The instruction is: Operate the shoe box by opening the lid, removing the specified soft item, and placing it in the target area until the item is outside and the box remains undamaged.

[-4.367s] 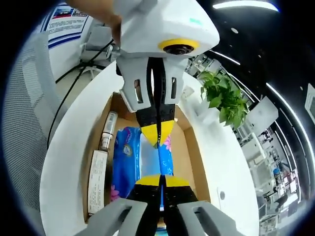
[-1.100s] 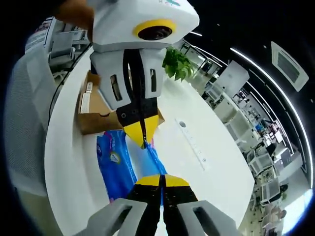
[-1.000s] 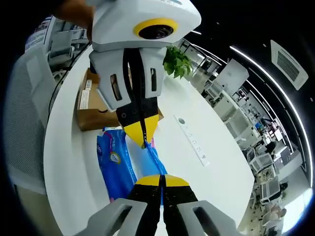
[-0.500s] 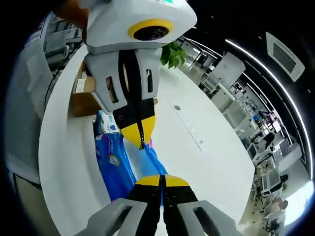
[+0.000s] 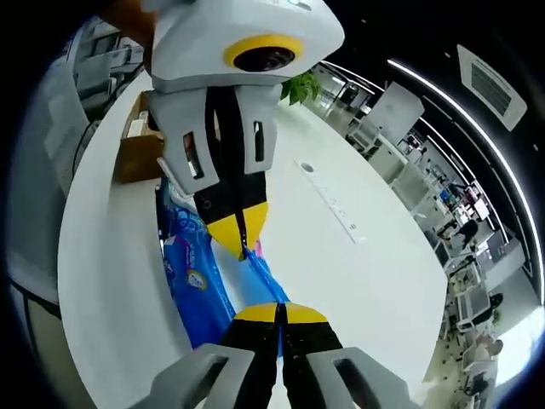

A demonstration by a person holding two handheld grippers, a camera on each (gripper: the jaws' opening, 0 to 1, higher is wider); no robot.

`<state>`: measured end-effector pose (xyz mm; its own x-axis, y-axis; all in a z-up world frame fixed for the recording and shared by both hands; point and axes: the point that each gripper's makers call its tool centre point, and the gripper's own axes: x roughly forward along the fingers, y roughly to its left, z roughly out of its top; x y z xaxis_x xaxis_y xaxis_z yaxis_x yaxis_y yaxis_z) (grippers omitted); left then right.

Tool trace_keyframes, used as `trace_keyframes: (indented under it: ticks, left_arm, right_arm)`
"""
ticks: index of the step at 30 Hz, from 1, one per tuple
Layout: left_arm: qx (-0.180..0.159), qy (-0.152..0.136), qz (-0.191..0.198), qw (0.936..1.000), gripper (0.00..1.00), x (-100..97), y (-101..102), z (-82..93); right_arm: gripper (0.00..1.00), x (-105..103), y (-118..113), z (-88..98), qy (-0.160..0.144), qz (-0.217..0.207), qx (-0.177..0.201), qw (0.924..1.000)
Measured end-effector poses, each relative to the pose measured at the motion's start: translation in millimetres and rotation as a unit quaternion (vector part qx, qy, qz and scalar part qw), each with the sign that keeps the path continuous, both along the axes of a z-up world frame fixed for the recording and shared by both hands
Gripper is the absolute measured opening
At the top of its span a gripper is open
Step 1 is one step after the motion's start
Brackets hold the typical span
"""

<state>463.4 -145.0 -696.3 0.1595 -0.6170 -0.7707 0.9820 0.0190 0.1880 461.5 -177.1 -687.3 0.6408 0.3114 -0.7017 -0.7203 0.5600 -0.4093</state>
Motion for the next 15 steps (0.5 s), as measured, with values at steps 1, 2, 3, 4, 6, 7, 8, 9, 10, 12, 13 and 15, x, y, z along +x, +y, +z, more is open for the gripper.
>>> trace_keyframes:
  ticks: [1,2,3,4,6,7,8,9,10,12,13,15]
  left_arm:
    - [0.0,-0.001,0.0,1.0,0.0,-0.3,-1,-3.4]
    - [0.0,0.0,0.0,1.0,0.0,-0.4,-1,-5.7]
    - [0.0,0.005,0.003,1.0,0.0,-0.2,-1,-9.8]
    - [0.001,0.008,0.004,1.0,0.0,-0.1,-1,-12.7]
    - [0.001,0.013,0.005,0.9999,0.0,1.1,-3,-19.2]
    - [0.002,0.013,0.005,0.9999,0.0,1.7,-3,-21.4]
    - [0.002,0.016,0.008,0.9998,0.0,2.2,-4,-23.4]
    - [0.003,0.018,0.008,0.9998,0.0,2.4,-4,-25.2]
    - [0.004,0.018,0.008,0.9998,0.0,2.9,-4,-27.9]
    - [0.006,0.018,0.007,0.9998,0.0,3.4,-4,-31.8]
    - [0.007,0.019,0.006,0.9998,0.0,3.7,-4,-33.3]
    - [0.009,0.02,0.006,0.9997,0.0,4.8,-4,-36.1]
  right_arm:
    - [0.0,0,-1,-3.8,0.003,0.003,-0.004,1.0]
    - [0.0,1,-1,-5.9,0.003,0.005,-0.007,1.0]
    - [0.0,2,-1,-8.3,0.004,0.006,-0.008,0.9999]
    - [0.0,3,-2,-12.0,0.008,0.006,-0.008,0.9999]
    - [0.0,4,-3,-16.9,0.012,0.006,-0.007,0.9999]
    - [0.0,5,-3,-20.4,0.013,0.006,-0.008,0.9999]
    - [0.0,6,-4,-22.4,0.014,0.005,-0.008,0.9999]
    - [0.0,6,-4,-25.4,0.016,0.004,-0.006,0.9998]
    - [0.0,6,-4,-26.9,0.017,0.003,-0.004,0.9998]
    - [0.0,7,-5,-31.4,0.02,0.003,-0.002,0.9998]
    - [0.0,7,-4,-34.7,0.022,0.004,-0.003,0.9997]
    - [0.0,8,-5,-38.1,0.024,0.005,-0.004,0.9997]
